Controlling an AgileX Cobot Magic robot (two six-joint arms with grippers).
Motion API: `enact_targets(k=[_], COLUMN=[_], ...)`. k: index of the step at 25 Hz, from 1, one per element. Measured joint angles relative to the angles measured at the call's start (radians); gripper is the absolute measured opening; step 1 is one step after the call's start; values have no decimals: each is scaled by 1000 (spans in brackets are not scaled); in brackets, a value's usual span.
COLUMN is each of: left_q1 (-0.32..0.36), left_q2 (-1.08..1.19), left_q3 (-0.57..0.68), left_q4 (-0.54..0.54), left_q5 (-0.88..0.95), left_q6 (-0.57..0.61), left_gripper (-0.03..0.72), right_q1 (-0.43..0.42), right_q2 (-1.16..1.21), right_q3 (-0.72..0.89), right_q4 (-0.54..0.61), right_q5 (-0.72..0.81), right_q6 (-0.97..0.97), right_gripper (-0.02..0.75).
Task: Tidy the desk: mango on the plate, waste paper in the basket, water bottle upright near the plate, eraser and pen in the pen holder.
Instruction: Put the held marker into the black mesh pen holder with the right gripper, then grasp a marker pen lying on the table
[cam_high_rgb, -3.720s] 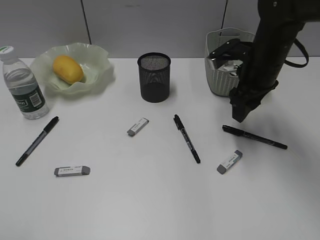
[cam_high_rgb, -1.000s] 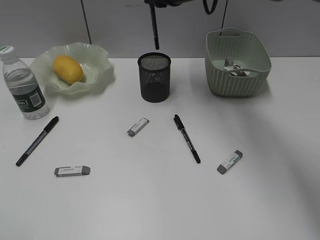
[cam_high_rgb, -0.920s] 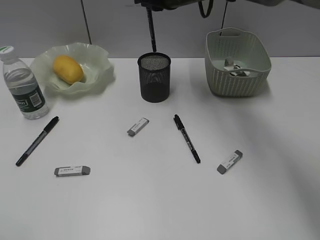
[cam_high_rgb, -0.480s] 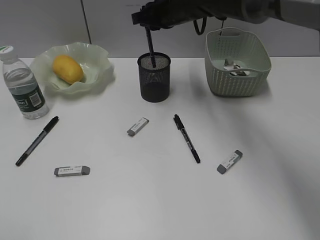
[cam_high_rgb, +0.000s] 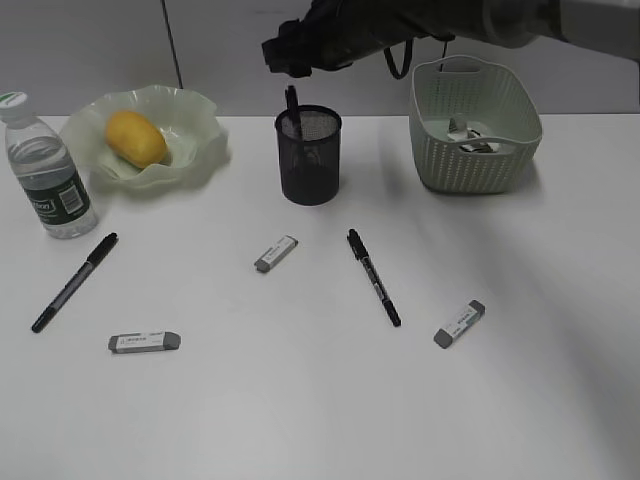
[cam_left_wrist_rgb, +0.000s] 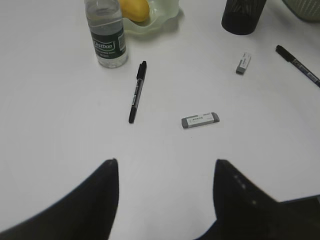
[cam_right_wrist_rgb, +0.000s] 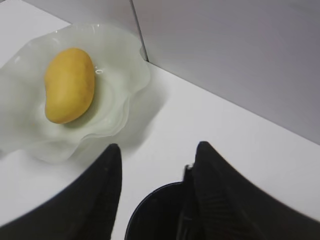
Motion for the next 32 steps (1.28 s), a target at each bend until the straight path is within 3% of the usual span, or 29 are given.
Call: enact_targets(k=[9,19,26,32], left_q1=[0,0,0,0], left_q2=[0,0,0,0], left_q3=[0,0,0,0], left_q4=[0,0,0,0], left_q5=[0,0,0,0], left_q6=[0,0,0,0], left_gripper=[454,445,445,445], right_q1=[0,0,0,-1], right_q2=[-91,-137,-200,-406], right_q3=[0,-2,17,191], right_q4=[-28,-446,-520,-584], right_q5=[276,810,833,833], right_q6=[15,286,361,427], right_gripper=[386,386,386,386])
